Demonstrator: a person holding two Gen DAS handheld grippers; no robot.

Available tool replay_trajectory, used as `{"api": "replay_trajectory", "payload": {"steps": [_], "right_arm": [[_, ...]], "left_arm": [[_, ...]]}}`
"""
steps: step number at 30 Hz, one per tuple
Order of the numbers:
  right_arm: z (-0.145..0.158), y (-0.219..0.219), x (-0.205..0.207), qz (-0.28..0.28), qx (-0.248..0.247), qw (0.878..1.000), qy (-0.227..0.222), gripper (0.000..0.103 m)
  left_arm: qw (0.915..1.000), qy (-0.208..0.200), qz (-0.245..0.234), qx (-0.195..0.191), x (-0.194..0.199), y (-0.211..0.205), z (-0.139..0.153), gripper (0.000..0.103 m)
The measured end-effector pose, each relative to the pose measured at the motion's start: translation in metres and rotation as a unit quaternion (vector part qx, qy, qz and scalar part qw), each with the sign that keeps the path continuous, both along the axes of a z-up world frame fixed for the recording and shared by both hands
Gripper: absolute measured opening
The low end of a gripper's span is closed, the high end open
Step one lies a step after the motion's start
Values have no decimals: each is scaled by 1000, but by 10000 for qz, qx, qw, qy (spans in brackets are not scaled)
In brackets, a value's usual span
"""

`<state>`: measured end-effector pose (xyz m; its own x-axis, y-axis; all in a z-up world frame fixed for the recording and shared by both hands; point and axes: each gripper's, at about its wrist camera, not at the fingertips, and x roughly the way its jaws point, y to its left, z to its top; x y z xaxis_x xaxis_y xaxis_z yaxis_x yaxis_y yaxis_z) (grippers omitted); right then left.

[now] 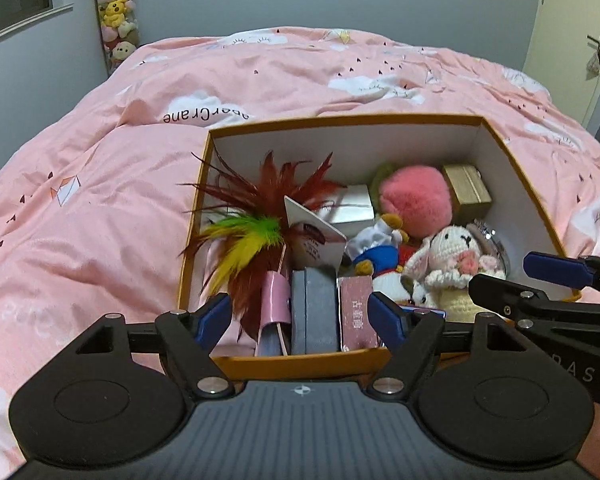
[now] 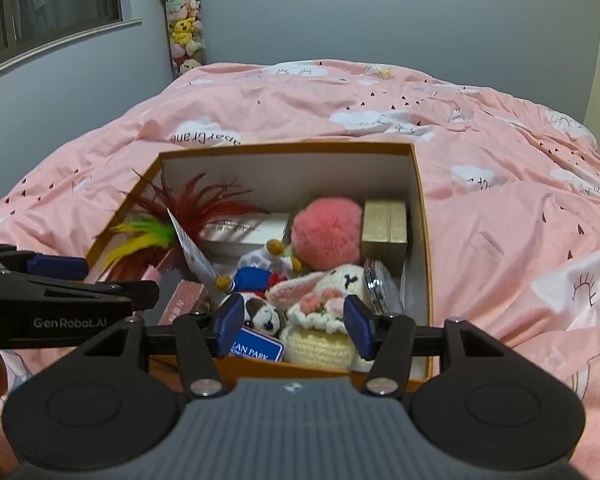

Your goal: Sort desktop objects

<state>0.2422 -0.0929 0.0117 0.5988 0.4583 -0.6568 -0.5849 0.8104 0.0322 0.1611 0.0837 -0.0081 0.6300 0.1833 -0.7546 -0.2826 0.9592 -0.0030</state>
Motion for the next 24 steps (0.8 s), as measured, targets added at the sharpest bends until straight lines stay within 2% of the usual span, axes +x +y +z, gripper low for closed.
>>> {"api": "replay_trajectory", "payload": {"steps": [6,14,24], "right_arm": [[-8,2,0,16,-74,9999,112,58],[-14,4,0,32,-87,9998,193,58],[-15,3,1,24,-60,9997,230,58]], "left_arm": [[9998,141,-61,95,2,-5,-10,88],[9998,124,-35,172,3,-6,-15,88],[9998,155,-31,103,3,-5,-15,88]]}}
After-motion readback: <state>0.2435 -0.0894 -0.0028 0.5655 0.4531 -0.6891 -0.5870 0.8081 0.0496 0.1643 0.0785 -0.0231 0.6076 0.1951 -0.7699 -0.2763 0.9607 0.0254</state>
